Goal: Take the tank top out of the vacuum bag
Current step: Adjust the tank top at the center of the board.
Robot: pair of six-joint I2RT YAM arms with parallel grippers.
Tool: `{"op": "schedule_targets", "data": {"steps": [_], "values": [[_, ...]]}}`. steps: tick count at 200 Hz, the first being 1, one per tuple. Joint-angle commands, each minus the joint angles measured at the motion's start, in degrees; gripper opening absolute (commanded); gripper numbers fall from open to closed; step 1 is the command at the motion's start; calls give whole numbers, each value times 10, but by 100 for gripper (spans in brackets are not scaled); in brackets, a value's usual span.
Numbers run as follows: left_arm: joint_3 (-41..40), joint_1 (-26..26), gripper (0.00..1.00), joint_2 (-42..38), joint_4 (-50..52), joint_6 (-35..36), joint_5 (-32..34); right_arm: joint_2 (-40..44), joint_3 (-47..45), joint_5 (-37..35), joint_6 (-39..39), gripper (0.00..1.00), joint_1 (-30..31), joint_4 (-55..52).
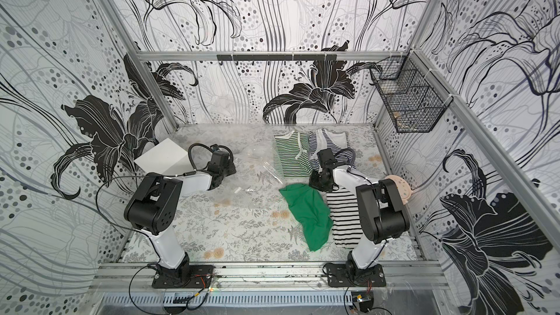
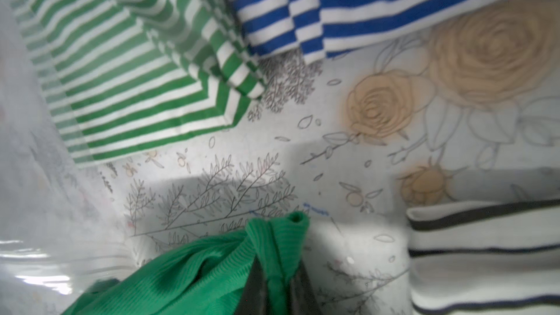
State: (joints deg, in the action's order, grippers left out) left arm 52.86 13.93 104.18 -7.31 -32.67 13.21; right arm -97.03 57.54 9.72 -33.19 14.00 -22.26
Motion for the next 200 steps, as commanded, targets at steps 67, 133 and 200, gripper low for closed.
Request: {"op": "schedule_targets", "data": {"steps": [67, 133, 200], "values": [[-10, -2, 0, 10, -9, -6, 7, 23, -20, -21, -20, 1, -33, 21], [6, -2, 0, 15, -9, -2, -4, 116, 13, -15, 67, 84, -1, -64], [0, -1, 0, 10, -15, -1, -5, 142, -59, -73, -6, 70, 185, -107]]}}
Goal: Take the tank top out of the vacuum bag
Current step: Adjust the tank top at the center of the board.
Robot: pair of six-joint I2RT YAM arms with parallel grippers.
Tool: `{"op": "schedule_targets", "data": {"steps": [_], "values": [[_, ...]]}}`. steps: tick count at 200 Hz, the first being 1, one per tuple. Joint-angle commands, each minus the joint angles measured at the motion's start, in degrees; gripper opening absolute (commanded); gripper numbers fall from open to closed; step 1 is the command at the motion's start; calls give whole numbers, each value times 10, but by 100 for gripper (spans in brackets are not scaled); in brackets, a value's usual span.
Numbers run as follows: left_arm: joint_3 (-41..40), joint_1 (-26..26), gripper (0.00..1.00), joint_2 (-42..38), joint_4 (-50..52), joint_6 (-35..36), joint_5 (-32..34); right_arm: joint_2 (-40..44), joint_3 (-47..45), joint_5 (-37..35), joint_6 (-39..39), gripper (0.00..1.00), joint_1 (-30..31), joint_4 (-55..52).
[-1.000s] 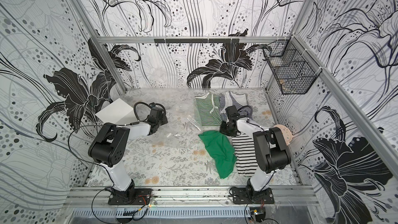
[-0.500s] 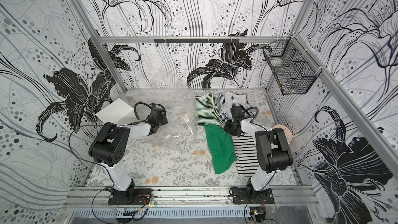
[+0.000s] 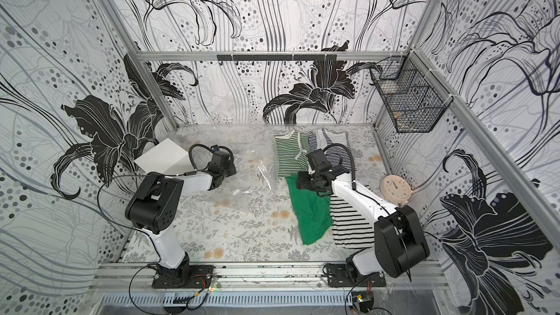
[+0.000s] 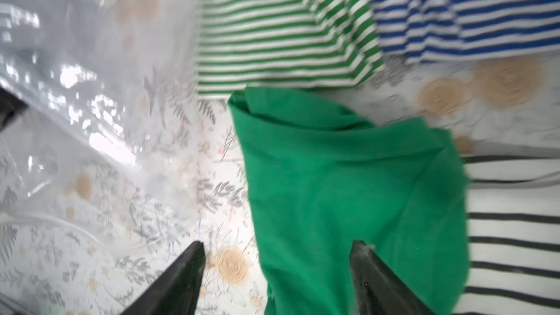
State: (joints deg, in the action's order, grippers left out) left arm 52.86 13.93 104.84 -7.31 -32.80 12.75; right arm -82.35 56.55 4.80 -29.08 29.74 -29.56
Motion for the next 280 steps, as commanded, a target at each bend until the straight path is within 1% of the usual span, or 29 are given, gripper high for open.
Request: {"op": "schedule_targets", "data": {"steps": [1, 18, 32, 61, 84, 110, 128, 138, 151, 164, 173, 202, 214, 232, 249, 280], "values": [[0, -2, 0, 2, -15, 0, -1, -4, -52, -23, -49, 69, 29, -32], [-9, -1, 0, -3, -15, 1, 0, 2, -90, -18, -73, 64, 37, -15], [-14, -1, 0, -7, -17, 1, -1, -4, -109, -3, -75, 59, 41, -17], [-16, -2, 0, -11, -14, 4, -1, -14, -129, 21, -73, 58, 76, -7], [-14, -1, 0, -11, -13, 6, -5, -45, -127, 40, -81, 59, 109, 12], [-15, -1, 0, -12, -13, 5, -6, -98, -99, 49, -93, 59, 153, 33], [-17, -1, 0, -14, -13, 5, -6, -138, -57, 50, -92, 59, 193, 33], [-18, -1, 0, -15, -13, 5, -6, -167, -21, 49, -77, 61, 217, 19], [-18, -1, 0, -14, -13, 5, -8, -180, 16, 31, -60, 62, 237, -14], [-18, -1, 0, -15, -14, 5, -10, -160, 16, 20, -63, 64, 240, -19], [-19, -1, 0, -15, -14, 6, -11, -137, 4, 6, -66, 68, 240, -16], [-25, -1, 0, -19, -16, 9, -7, -14, -43, -47, -97, 80, 239, -20], [-25, -1, 0, -19, -17, 8, -6, 23, -66, -64, -120, 80, 238, -33], [-24, -1, 0, -17, -19, 7, -7, 60, -103, -76, -157, 74, 237, -61], [-25, -1, 0, -15, -22, 3, -9, 88, -143, -79, -185, 64, 237, -74], [-29, -1, 0, -17, -22, 4, -6, 148, -214, -61, -231, 52, 238, -89]]}}
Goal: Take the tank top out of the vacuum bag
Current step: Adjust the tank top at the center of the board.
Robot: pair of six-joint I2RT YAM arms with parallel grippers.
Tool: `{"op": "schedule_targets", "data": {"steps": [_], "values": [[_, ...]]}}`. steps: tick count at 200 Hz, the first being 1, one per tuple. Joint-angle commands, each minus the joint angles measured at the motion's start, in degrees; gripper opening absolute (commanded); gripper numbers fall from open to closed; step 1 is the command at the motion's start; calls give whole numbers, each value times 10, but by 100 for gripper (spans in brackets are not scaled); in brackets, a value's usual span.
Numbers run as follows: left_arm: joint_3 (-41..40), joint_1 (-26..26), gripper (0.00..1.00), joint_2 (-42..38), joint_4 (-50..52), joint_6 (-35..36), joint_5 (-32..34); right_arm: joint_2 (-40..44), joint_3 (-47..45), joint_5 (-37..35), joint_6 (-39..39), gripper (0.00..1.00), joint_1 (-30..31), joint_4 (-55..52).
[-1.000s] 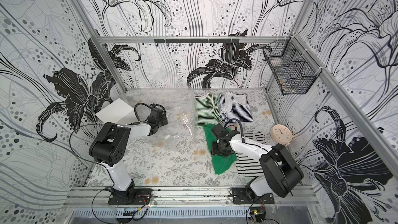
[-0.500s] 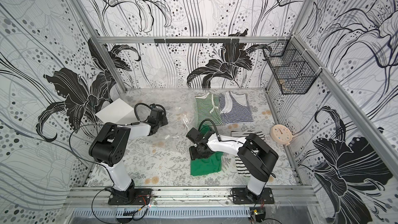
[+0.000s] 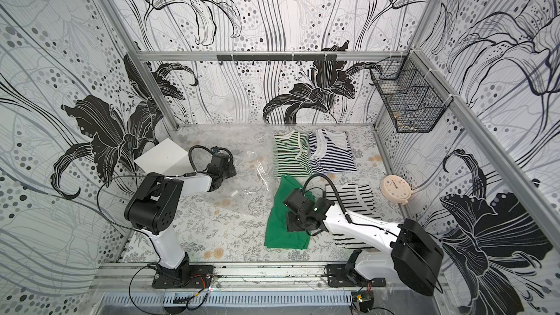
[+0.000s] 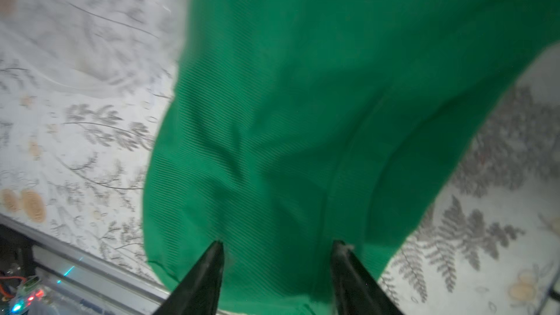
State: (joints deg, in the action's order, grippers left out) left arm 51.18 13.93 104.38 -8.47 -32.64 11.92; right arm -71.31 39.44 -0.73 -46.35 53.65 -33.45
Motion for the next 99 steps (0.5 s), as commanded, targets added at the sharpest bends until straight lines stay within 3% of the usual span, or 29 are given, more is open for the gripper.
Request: {"op": "schedule_targets", "data": {"steps": [1, 20, 52, 76, 99], "values": [[-13, -1, 0, -13, -10, 2, 3, 39, -44, -6, -59, 51, -2, -52], [-14, -1, 0, -14, -10, 1, 6, 50, -70, -1, -79, 42, -2, -81], [-15, -1, 0, -14, -10, -1, 7, 25, -68, 7, -79, 38, -2, -104], [-17, -1, 0, -17, -8, -1, 10, 12, -27, -40, -65, 37, -2, -152], [-15, 0, 0, -19, -11, -1, 5, 64, -1, -84, -52, 52, -5, -156]]}}
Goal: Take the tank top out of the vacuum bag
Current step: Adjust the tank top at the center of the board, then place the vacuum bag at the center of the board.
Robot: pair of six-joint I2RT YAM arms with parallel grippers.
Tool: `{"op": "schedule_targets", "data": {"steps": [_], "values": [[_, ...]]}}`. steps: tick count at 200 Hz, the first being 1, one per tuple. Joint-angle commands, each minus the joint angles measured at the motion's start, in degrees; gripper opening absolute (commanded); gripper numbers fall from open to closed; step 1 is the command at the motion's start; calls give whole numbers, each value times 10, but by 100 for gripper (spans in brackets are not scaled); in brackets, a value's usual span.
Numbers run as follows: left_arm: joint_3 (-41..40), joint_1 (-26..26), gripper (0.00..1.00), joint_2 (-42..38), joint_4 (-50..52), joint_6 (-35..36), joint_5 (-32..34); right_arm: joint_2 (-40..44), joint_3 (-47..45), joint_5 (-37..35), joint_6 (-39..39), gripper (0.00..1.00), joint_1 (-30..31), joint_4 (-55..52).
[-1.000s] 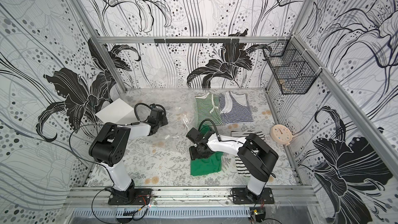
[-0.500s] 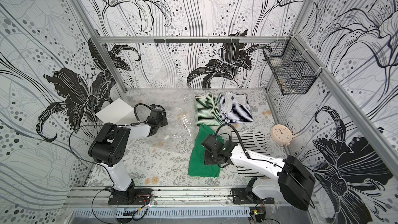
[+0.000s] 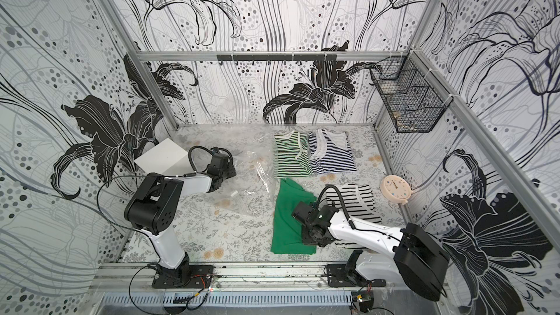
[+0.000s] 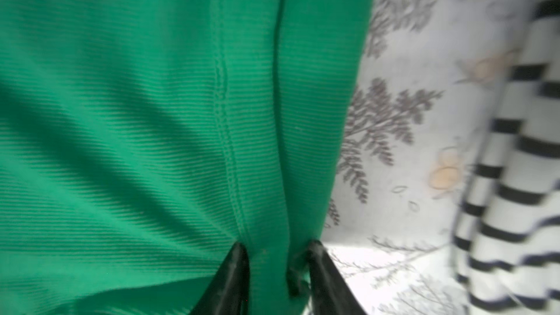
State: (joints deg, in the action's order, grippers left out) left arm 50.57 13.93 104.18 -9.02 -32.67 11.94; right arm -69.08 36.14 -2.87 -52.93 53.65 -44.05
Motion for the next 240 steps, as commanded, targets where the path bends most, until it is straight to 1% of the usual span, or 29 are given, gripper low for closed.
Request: {"op": "schedule_targets", "data": {"steps": [1, 12, 15, 22, 30, 38, 49, 65, 81, 95, 121, 125, 128, 133, 152, 165, 175, 194, 202, 210, 230, 240], "values": [[-9, 0, 0, -17, -5, 0, 4, 49, 32, -66, 14, 54, -7, -49], [-9, 2, 0, -19, -9, 3, 2, 78, 32, -72, 19, 63, -23, -38], [-8, 4, 0, -20, -9, 4, 2, 89, 29, -69, 20, 66, -34, -31], [-8, 6, 0, -22, -11, 7, 2, 105, 23, -56, 25, 71, -61, -20], [-5, 8, 0, -22, -12, 7, 2, 118, 11, -31, 37, 75, -92, 4], [-3, 10, 0, -22, -12, 6, 1, 123, 3, -11, 48, 76, -121, 28], [1, 12, 0, -20, -13, 6, 1, 113, 2, -1, 59, 75, -150, 52], [6, 16, 0, -21, -13, 6, 1, 69, 26, -1, 74, 68, -175, 69], [11, 21, 0, -31, -15, 10, 2, 18, 52, -6, 82, 64, -177, 80], [21, 22, 0, -43, -15, 16, -1, -19, 63, -2, 83, 62, -176, 94], [63, 22, 0, -55, -2, 51, -3, -37, 57, 0, 78, 62, -177, 109], [70, 22, 5, -54, 0, 60, -7, -35, 55, -1, 78, 62, -178, 109], [75, 22, 14, -53, 0, 67, -11, -34, 54, -2, 78, 62, -178, 109], [83, 22, 21, -51, -1, 78, -19, -31, 51, -3, 78, 62, -179, 110], [108, 29, 33, -44, 10, 116, -38, -17, 44, -4, 80, 62, -186, 109], [114, 36, 41, -42, 13, 125, -44, -5, 42, -5, 83, 63, -192, 107], [112, 40, 52, -44, 5, 125, -50, 6, 41, -7, 87, 65, -197, 106], [107, 49, 77, -56, -9, 123, -61, 30, 45, -15, 96, 71, -202, 103], [105, 52, 90, -65, -14, 126, -67, 39, 49, -19, 104, 75, -204, 101], [102, 54, 99, -77, -20, 128, -71, 46, 53, -21, 113, 78, -204, 99], [87, 54, 100, -111, -31, 131, -70, 57, 71, -32, 132, 87, -207, 91], [77, 55, 100, -130, -33, 136, -58, 58, 82, -35, 148, 90, -208, 90]]}}
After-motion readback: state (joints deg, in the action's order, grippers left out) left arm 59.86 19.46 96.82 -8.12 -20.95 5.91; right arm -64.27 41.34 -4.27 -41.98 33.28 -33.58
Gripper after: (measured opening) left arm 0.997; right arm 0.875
